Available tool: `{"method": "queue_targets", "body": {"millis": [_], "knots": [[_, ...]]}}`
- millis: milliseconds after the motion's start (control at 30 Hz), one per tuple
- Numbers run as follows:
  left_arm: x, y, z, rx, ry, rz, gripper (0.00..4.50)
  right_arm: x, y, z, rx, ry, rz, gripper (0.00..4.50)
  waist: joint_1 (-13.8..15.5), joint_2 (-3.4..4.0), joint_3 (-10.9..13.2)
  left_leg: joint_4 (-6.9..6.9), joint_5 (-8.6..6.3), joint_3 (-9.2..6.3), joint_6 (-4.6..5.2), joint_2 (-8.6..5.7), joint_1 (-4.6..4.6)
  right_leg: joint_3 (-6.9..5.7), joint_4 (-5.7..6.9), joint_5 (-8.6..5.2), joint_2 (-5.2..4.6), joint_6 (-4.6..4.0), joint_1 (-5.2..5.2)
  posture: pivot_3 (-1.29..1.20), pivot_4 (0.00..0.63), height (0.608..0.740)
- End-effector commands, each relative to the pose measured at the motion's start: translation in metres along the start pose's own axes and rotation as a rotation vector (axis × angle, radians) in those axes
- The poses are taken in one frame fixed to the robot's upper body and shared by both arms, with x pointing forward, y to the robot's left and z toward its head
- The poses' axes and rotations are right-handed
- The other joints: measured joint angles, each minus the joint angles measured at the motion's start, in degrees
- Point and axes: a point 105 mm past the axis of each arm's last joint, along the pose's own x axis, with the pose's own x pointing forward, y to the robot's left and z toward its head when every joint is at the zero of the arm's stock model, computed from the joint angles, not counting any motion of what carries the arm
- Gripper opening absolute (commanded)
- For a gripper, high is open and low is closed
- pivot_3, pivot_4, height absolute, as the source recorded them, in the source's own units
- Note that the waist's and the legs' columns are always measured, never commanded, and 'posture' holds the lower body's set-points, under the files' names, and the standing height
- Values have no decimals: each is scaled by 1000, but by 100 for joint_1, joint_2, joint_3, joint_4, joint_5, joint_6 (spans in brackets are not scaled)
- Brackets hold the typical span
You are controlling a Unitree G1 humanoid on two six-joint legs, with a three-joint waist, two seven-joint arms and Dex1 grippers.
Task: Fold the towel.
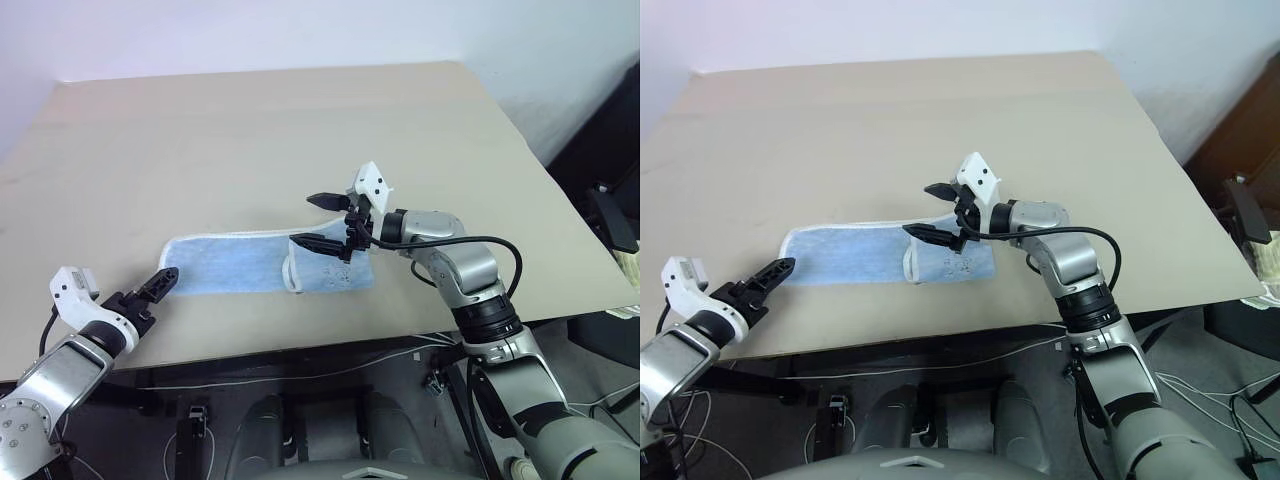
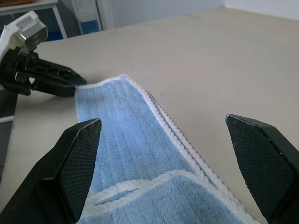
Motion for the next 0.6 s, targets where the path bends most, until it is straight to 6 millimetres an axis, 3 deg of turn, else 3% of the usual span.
{"method": "queue_targets", "body": {"millis": [33,167,267,467,600], "knots": [[11,-8,-2,-64,24,-28,4500,1,0,11,-44,-31,-11,4476,19,0,0,0,0,0,0,1,0,-12,0,0,-8,0,4,0,150,740],[18,-15,1,-113,28,-61,4500,-2,-6,10,-51,-24,-50,4476,46,0,0,-2,0,0,0,1,-3,-33,0,3,-23,-3,13,0,150,740],[22,-17,3,-141,19,-76,3922,-3,-8,10,-51,-21,-67,4500,47,0,0,-2,0,1,0,1,-6,-34,-7,3,-23,-4,14,0,150,740],[23,-22,4,-172,21,-119,1908,-4,-11,9,-51,-13,-86,4500,1,0,0,-30,1,3,-1,0,-17,-34,-64,4,-18,-2,27,0,150,740],[21,-15,13,-122,-26,-110,467,-5,-14,8,-59,-5,-103,4500,-15,-1,0,-60,2,14,-2,0,-19,-61,-80,5,-23,-1,29,0,150,740]]}}
